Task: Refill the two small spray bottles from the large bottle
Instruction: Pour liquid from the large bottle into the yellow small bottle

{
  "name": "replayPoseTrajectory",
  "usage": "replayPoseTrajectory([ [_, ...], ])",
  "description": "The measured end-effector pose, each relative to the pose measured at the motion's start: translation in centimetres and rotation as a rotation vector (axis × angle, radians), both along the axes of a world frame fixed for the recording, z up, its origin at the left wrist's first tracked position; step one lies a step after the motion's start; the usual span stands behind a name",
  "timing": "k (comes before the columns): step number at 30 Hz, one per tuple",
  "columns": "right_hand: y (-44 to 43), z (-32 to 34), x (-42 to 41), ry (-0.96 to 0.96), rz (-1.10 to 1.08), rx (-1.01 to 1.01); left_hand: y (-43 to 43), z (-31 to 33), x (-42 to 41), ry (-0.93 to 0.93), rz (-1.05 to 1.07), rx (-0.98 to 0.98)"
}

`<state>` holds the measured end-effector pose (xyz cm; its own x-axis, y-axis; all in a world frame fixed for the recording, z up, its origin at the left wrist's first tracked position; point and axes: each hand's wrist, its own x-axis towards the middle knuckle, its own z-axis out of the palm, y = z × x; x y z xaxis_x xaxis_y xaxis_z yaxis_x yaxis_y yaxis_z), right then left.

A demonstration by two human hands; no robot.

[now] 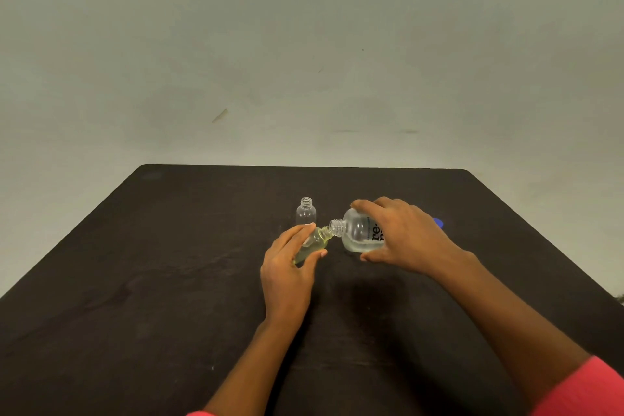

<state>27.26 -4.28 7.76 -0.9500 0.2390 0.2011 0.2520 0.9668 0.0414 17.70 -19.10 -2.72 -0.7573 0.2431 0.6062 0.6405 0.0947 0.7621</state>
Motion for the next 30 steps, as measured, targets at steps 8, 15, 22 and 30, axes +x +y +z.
replayPoseTrajectory([
  [8,0.14,0.10,0.08,-0.006,-0.005,0.008,0.02,-0.04,0.12,0.003,-0.004,-0.017],
  [15,0.15,0.11,0.08,-0.002,-0.002,-0.001,0.08,-0.03,0.16,-0.013,-0.005,-0.008],
  [22,0.20,0.21,0.16,-0.006,0.000,0.007,0.04,0.08,0.22,-0.029,-0.014,-0.006],
  [30,0.27,0.30,0.03,-0.001,-0.003,0.008,0.11,0.17,0.18,-0.031,-0.013,-0.001],
])
